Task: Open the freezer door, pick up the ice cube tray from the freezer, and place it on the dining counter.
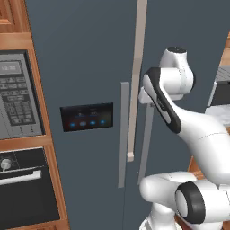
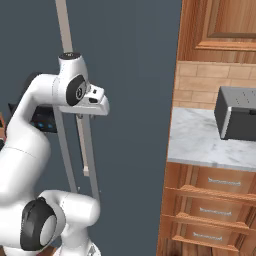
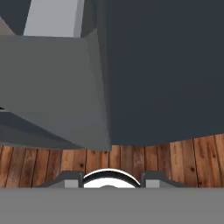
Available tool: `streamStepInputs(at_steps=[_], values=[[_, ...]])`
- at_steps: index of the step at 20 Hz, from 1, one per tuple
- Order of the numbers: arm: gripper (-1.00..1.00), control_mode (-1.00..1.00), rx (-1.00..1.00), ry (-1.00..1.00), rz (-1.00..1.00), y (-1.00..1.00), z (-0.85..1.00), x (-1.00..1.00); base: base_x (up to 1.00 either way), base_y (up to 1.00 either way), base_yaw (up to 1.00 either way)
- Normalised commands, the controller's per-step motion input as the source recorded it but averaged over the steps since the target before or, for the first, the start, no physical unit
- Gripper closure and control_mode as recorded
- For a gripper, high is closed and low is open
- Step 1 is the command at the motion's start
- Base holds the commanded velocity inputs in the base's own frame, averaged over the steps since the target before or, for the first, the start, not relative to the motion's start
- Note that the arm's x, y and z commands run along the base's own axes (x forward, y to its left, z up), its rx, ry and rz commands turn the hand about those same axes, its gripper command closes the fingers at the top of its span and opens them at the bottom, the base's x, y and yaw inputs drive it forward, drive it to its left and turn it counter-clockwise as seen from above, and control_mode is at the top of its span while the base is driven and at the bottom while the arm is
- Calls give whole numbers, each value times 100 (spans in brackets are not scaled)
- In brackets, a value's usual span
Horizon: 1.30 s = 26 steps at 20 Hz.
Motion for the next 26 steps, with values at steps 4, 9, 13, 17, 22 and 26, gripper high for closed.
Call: streamStepInputs(at_steps=[4, 9, 13, 17, 22, 26], values=[[-100, -100, 0, 0, 0, 5, 0, -52, 0, 0, 0], [-100, -100, 0, -6, 0, 23, -1, -100, 0, 0, 0], [-100, -100, 0, 0, 0, 26, 0, -94, 0, 0, 0], [-100, -100, 0, -1, -3, 4, 0, -68, 0, 0, 0], [-100, -100, 0, -1, -5, -1, 4, -33, 0, 0, 0], [-100, -100, 0, 0, -3, -13, 11, -25, 0, 0, 0]])
